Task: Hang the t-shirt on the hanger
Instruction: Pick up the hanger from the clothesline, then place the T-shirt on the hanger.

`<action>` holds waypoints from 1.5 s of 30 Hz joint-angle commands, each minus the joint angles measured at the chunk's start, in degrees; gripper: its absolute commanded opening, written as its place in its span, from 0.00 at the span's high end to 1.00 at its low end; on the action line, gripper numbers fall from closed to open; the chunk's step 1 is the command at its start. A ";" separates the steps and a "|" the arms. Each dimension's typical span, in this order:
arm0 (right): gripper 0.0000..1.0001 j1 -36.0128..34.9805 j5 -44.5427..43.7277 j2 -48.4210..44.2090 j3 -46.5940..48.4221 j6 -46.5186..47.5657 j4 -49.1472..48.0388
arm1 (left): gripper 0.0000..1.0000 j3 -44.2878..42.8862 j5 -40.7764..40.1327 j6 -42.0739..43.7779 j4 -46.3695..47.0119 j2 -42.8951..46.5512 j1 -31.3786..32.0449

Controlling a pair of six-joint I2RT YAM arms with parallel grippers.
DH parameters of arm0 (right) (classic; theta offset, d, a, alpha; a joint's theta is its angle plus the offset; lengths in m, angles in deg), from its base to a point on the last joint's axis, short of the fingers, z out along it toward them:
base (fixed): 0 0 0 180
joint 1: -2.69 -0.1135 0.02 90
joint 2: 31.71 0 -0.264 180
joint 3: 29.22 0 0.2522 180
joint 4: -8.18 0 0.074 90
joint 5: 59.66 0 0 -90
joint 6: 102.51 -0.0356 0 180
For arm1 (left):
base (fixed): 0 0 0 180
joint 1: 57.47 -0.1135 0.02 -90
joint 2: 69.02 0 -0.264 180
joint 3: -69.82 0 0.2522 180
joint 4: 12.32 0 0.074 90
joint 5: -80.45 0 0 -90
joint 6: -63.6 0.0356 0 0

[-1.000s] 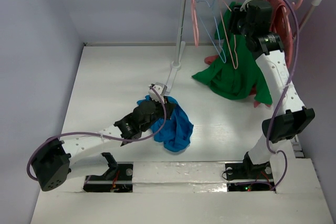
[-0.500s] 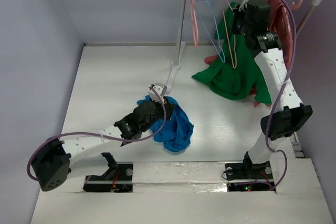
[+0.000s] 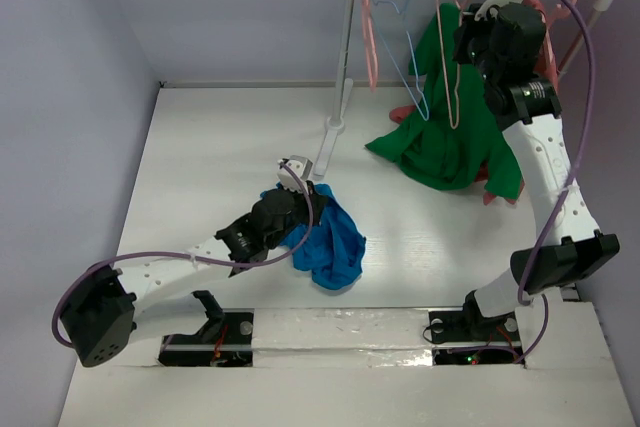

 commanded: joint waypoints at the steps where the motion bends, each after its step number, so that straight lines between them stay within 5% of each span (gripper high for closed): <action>1: 1.00 0.43 0.97 -2.19 -4.34 -0.59 -4.64 | 1.00 -2.68 -1.22 0.61 0.75 2.40 -1.03; 16: 1.00 0.43 -0.35 -21.95 -33.33 -10.69 -6.31 | 1.00 -3.56 -1.22 0.26 0.30 2.49 -3.32; 24: 1.00 0.43 16.59 -44.10 -63.90 -23.26 -4.91 | 1.00 -4.88 0.97 -0.97 3.47 -0.84 -5.95; 28: 1.00 -3.41 25.39 -50.52 -70.25 -26.69 -2.80 | 1.00 -7.51 1.42 -0.35 3.38 -3.83 -7.19; 34: 1.00 -9.67 32.35 -59.22 -74.13 -32.58 -3.15 | 1.00 -10.33 1.42 -0.09 3.21 -7.96 -11.05; 45: 1.00 -10.47 39.11 -63.28 -71.94 -31.00 0.28 | 1.00 -14.55 1.06 0.53 0.74 -13.33 -12.20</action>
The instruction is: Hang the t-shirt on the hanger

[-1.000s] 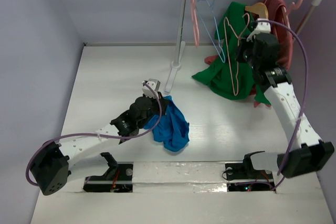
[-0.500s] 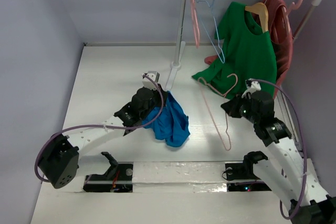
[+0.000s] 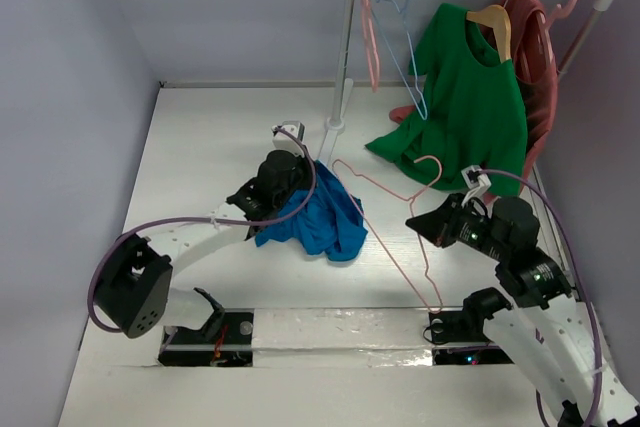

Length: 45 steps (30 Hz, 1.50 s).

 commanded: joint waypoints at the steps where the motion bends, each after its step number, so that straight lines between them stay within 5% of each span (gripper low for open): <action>1: 1.00 -0.48 5.04 0.19 1.20 0.91 -0.88 | 1.00 -2.92 0.32 0.20 1.75 0.55 -0.20; 17: 1.00 -6.27 3.29 10.55 -3.47 -0.23 -15.90 | 1.00 -2.22 2.08 1.51 -1.06 4.15 4.28; 27: 1.00 -20.24 -21.12 15.57 1.45 -0.59 -23.82 | 1.00 -6.96 -11.96 0.20 -13.79 10.12 10.96; 31: 1.00 -24.73 -27.73 16.45 5.23 1.70 -22.50 | 1.00 -7.93 -11.64 1.51 -14.95 12.94 10.97; 39: 1.00 -26.40 -21.06 33.65 8.65 5.30 -35.92 | 1.00 -17.40 -2.23 4.85 -20.81 13.91 16.23; 45: 1.00 -26.40 -20.19 37.11 9.72 8.82 -50.32 | 1.00 -23.83 -2.76 3.28 -29.78 16.54 19.22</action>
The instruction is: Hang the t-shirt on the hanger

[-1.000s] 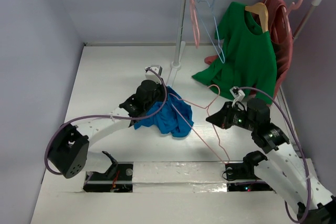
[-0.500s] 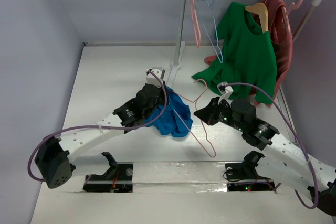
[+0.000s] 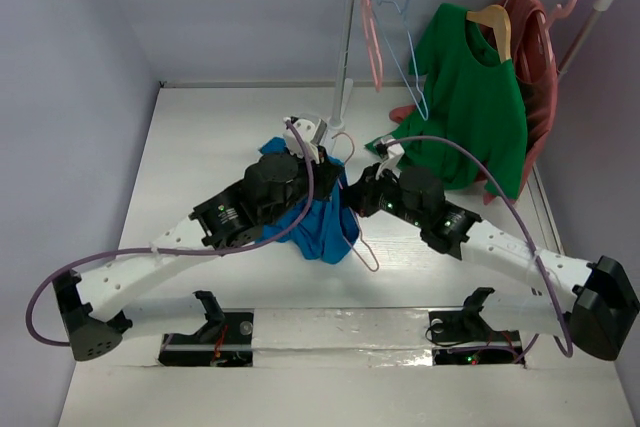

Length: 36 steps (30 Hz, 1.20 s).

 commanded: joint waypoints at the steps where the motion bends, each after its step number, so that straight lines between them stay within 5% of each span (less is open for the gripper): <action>1: 1.00 -0.64 1.20 -1.38 2.81 3.03 -17.31 | 1.00 -5.63 1.64 -0.70 -4.81 3.04 1.09; 10: 1.00 -3.10 -1.18 -11.84 -1.40 5.41 -28.20 | 1.00 -13.55 1.02 -2.46 -14.76 2.60 4.50; 17: 1.00 -3.62 -1.96 0.64 -0.09 2.24 -38.23 | 0.99 -17.33 -7.39 -4.04 -16.07 0.05 11.37; 22: 1.00 -4.76 -6.62 -4.80 -4.30 6.10 -42.55 | 0.61 -12.24 -15.31 -7.90 -11.86 6.72 11.90; 26: 1.00 -4.77 -6.98 -6.74 -6.68 7.42 -42.90 | 0.58 -12.66 -26.91 -11.50 -13.87 8.14 9.71; 31: 1.00 -4.77 -6.36 -7.62 -7.47 7.07 -41.85 | 0.49 -12.24 -17.20 -14.15 -9.24 7.26 -2.57; 36: 1.00 -4.77 -6.80 -8.94 -8.09 7.69 -39.83 | 0.34 -9.51 -11.38 -14.59 0.42 5.95 -3.22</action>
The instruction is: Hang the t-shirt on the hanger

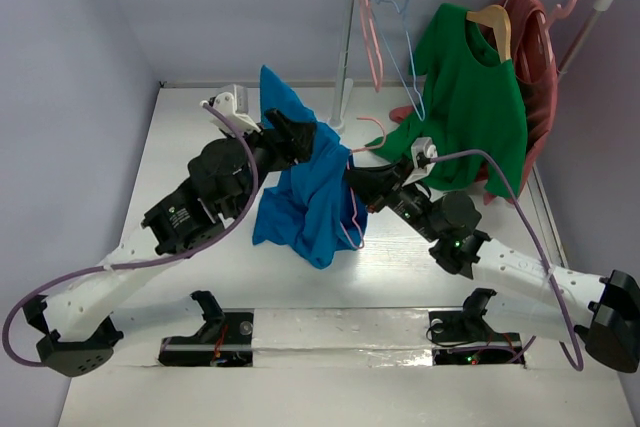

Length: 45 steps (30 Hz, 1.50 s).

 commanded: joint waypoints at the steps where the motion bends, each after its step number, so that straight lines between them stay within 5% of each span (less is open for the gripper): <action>1: 1.00 -0.33 -1.32 -1.86 0.19 1.52 -4.00 | 0.33 1.36 5.72 -1.65 9.75 -1.05 -0.01; 18: 1.00 -0.86 -2.28 0.33 1.42 3.89 -3.30 | 0.37 6.19 7.48 -8.59 17.49 -8.70 -0.53; 25: 1.00 -1.47 -2.98 3.67 3.62 6.44 -2.15 | 0.47 13.65 6.70 -12.11 26.45 -7.82 -0.53; 31: 1.00 -2.70 -3.87 5.87 5.11 8.47 -1.63 | 0.64 17.79 4.68 -14.04 31.56 -7.38 -0.53; 36: 1.00 -4.02 -4.22 7.19 5.38 8.56 -0.40 | 0.99 20.43 2.40 -14.48 34.20 -5.72 -0.53; 41: 1.00 -4.02 -4.92 6.84 6.08 6.36 5.04 | 1.00 22.01 1.08 -14.92 34.64 -3.96 -0.53; 45: 0.56 -4.02 -4.57 4.30 7.06 3.99 15.94 | 1.00 22.89 0.37 -16.24 34.37 -1.67 -1.06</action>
